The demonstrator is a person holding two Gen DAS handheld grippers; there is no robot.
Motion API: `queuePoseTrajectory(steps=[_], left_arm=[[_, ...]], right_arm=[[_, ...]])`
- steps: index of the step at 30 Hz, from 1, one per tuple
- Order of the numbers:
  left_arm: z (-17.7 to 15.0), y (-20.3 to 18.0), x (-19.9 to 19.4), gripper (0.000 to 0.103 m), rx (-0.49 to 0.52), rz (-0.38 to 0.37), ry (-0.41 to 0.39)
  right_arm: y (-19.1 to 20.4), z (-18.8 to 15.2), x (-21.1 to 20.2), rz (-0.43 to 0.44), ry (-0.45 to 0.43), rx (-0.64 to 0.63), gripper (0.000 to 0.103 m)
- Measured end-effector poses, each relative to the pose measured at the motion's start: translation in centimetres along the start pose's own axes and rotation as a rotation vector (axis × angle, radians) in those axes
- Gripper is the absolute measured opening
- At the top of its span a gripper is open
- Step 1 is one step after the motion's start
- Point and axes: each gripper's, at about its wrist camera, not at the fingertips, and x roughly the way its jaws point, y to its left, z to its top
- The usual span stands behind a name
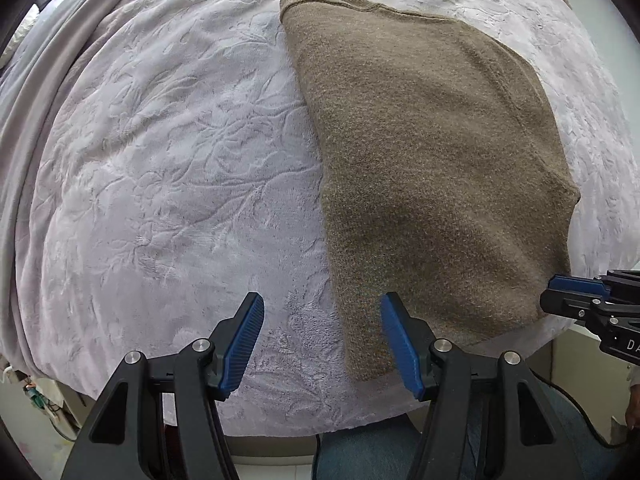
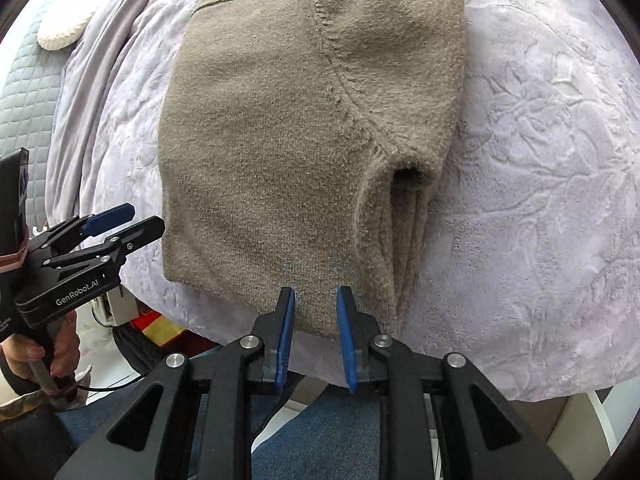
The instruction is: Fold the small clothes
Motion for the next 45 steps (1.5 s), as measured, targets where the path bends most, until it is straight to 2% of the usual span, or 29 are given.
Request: queuePoseTrajectory(steps=[4, 10, 16, 20, 23, 26, 32, 36, 45], left_arm=[[0.1, -0.5, -0.3, 0.063, -0.003, -0.004, -0.003], [0.8, -1.1, -0.9, 0.063, 0.001, -0.002, -0.008], [2.0, -0.8, -1.5, 0.063, -0.026, 0.003, -0.013], [2.7, -0.5, -1.8, 0.063, -0.043, 0.019, -0.01], [3.0, -0.8, -2.0, 0.063, -0.047, 0.023, -0.009], [3.2, -0.8, -2.2, 0.063, -0.045, 0.026, -0.011], [3.2, -0.3, -2.2, 0.063, -0.044, 0.01, -0.012], [3.4, 0.1, -2.0, 0.063, -0.047, 0.003, -0.011], [4.1, 0.3, -2.5, 0.063, -0.038, 0.001, -0.028]], right_arm=[[0.1, -0.3, -0.1, -0.004, 0.007, 0.004, 0.024], [-0.3, -0.5, -2.0, -0.008, -0.036, 0.027, 0.024], [-1.7, 0.9, -4.6, -0.047, -0.164, 0.113, 0.024], [-2.5, 2.9, -5.1, -0.133, -0.221, 0.15, 0.024], [-2.9, 4.3, -3.6, -0.206, -0.173, 0.131, 0.024], [-3.5, 4.5, -2.3, -0.226, -0.138, 0.122, 0.026], [-4.4, 3.4, -4.7, -0.157, -0.159, 0.156, 0.032], [-4.6, 2.5, -6.6, -0.141, -0.171, 0.167, 0.032], [-3.4, 1.7, -7.0, -0.132, -0.153, 0.168, 0.032]])
